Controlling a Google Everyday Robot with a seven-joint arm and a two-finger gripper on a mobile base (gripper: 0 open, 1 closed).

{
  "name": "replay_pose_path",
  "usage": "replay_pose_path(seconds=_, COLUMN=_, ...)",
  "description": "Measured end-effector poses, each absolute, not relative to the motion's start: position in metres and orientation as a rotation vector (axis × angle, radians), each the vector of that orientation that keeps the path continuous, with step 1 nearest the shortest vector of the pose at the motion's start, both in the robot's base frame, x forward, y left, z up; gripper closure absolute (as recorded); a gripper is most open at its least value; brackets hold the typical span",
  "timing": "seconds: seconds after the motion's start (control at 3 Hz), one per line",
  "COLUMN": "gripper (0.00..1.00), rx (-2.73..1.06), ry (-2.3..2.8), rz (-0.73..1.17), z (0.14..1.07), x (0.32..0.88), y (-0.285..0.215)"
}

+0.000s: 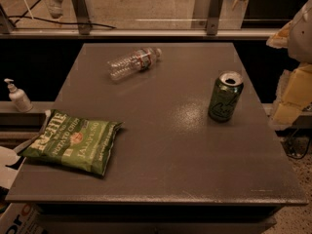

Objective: Knock green can over

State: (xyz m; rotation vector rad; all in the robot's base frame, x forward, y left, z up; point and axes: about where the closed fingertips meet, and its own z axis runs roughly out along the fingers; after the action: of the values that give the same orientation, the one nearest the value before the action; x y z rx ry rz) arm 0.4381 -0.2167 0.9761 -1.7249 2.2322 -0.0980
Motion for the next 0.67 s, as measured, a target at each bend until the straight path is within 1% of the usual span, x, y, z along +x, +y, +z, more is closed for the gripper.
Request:
replay_pose_path(seconds=0.33, gripper=0.0, rx=-1.725, ry=2.232, rz=-0.098, z=0.9761, x=0.4381, y=-0.2167)
replay_pose_path(seconds=0.67, gripper=0.0, rx=-1.708, ry=2.182, rz=-0.054, z=0.9772, x=0.439, y=-0.2208)
